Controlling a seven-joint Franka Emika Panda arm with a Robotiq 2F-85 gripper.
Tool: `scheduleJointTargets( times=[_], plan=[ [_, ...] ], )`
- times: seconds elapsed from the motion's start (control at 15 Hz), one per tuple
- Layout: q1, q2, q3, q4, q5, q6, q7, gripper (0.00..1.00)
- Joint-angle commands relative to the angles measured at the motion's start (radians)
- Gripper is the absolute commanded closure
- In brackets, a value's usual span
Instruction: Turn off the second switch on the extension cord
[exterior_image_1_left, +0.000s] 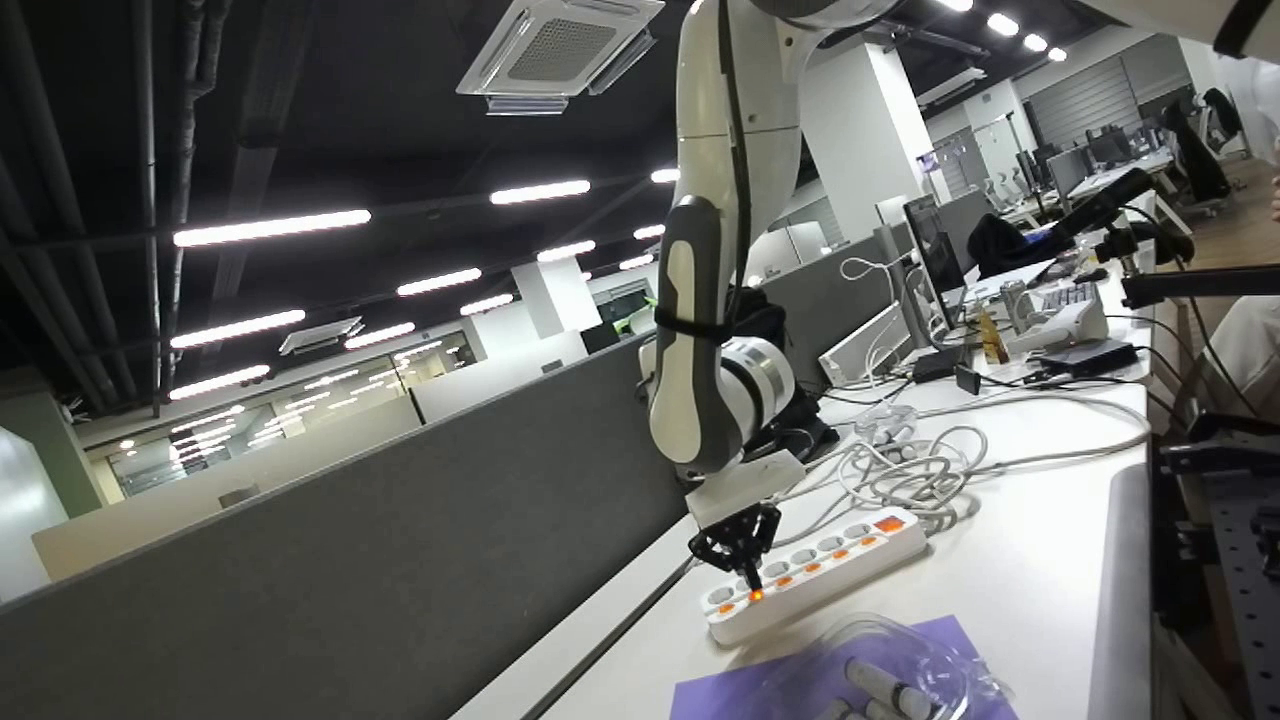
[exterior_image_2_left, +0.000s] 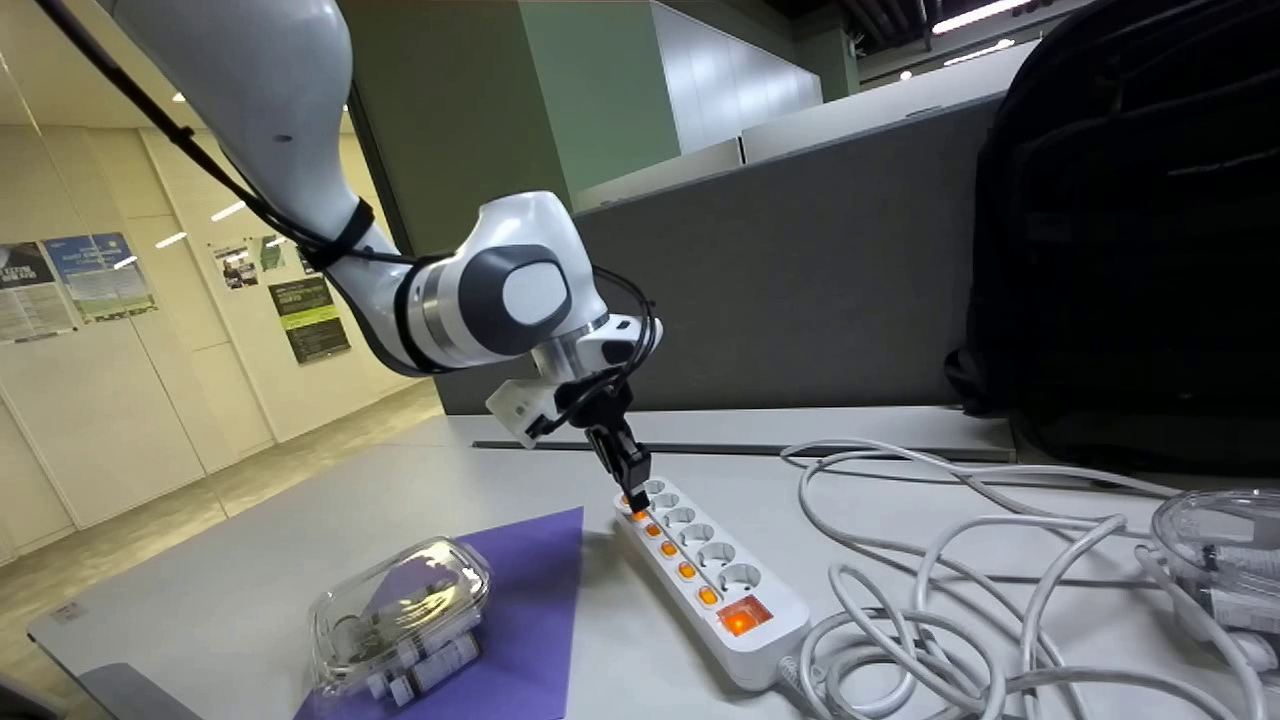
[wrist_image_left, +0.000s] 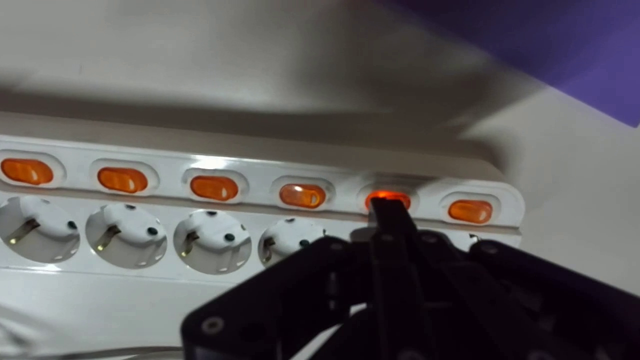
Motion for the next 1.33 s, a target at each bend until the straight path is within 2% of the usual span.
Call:
scheduleJointTargets(
  times=[0.0, 0.67, 1.27],
  plan=[
    [0.018, 0.034, -0.015, 0.036, 0.019, -0.005, 0.029, 1.0],
    [0.043, 0.064, -0.047, 0.042, 0.008, -0.032, 0.057, 1.0],
    [0.015, 0.039, -0.022, 0.079, 0.001, -0.269, 0.049, 1.0]
  ],
)
